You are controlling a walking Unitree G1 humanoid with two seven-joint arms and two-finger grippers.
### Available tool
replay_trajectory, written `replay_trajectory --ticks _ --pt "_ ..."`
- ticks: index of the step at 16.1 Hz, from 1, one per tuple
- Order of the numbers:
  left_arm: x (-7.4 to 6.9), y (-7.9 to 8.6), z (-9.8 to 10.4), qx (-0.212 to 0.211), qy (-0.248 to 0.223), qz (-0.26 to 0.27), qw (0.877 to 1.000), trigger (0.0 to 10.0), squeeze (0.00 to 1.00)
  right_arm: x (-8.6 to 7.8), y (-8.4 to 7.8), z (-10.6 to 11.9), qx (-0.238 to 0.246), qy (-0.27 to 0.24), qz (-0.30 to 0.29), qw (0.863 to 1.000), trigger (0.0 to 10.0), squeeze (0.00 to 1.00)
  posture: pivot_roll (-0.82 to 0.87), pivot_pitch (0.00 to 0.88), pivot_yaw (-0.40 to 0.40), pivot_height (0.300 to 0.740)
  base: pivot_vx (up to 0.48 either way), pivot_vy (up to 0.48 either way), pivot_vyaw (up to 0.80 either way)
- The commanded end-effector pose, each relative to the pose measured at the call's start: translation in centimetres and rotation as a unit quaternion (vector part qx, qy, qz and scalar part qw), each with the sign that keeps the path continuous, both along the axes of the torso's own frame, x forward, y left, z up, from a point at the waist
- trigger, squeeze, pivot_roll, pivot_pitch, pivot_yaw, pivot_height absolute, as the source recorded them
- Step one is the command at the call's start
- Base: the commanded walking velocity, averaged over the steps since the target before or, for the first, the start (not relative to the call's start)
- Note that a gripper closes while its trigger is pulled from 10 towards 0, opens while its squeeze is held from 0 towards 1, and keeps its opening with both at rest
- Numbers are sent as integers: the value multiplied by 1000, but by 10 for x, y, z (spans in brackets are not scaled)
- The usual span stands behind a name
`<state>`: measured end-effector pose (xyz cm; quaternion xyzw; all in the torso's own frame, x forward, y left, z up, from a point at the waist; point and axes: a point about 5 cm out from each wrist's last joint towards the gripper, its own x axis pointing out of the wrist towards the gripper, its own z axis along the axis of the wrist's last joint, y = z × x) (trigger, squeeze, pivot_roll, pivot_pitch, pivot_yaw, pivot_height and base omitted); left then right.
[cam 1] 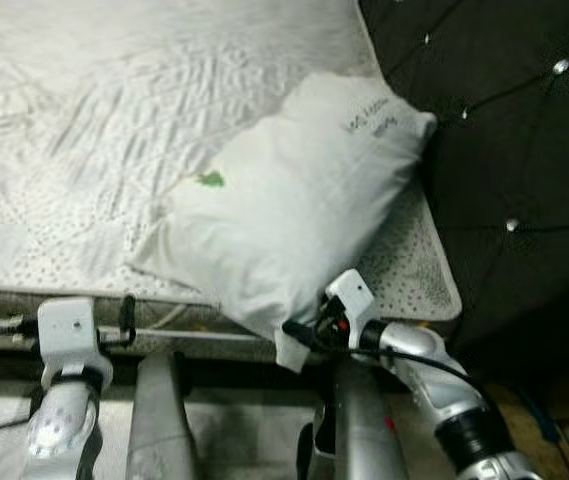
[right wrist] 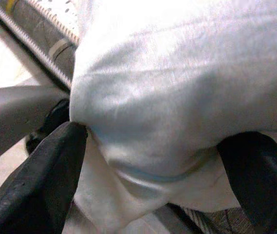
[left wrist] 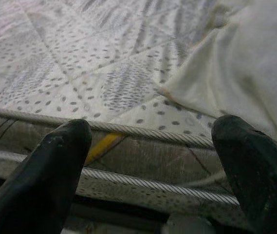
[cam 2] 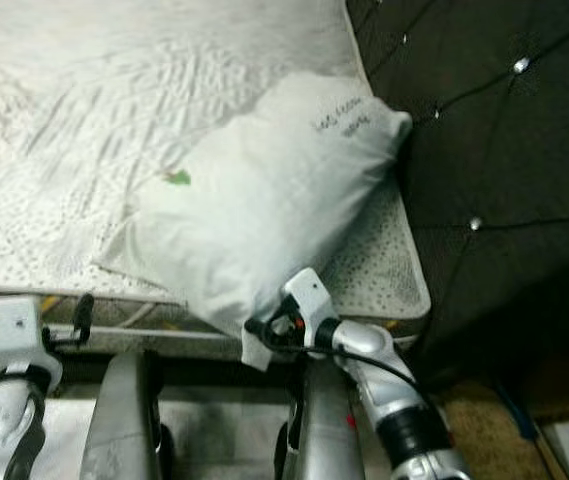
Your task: Clean up the room
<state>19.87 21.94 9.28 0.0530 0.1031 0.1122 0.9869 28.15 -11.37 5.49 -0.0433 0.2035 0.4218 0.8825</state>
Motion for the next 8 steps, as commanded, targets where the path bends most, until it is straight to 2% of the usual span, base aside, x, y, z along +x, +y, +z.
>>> replay_trajectory --ticks 1,8 --pt "-4 -4 4 -2 0 -14 1000 10000 0 -4 7 1 10 14 41 999 10000 0 106 158 -118 551 0 0 0" --pt "-30 9 2 6 31 7 999 10000 0 1 39 19 84 49 101 990 10000 0 182 160 -113 551 0 0 0"
